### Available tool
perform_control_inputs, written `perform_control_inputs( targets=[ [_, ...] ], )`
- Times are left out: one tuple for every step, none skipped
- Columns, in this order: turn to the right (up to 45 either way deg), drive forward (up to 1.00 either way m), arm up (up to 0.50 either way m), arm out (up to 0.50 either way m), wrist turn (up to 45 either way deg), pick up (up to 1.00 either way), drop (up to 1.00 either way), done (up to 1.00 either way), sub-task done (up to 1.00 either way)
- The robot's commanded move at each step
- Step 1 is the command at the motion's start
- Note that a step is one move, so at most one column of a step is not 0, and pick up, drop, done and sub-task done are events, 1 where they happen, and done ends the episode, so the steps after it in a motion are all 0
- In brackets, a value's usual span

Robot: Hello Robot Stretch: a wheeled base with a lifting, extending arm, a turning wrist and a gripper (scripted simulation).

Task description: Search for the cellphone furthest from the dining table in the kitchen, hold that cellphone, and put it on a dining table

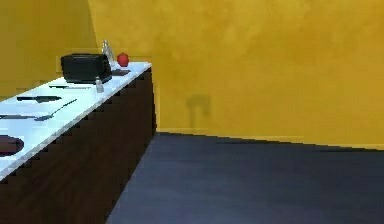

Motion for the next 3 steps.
perform_control_inputs(
  targets=[
    [0.0, 1.00, 0.00, 0.00, 0.0, 0.00, 0.00, 0.00, 0.00],
    [0.0, 0.50, 0.00, 0.00, 0.0, 0.00, 0.00, 0.00, 0.00],
    [-45.0, 0.00, 0.00, 0.00, 0.0, 0.00, 0.00, 0.00, 0.00]
  ],
)
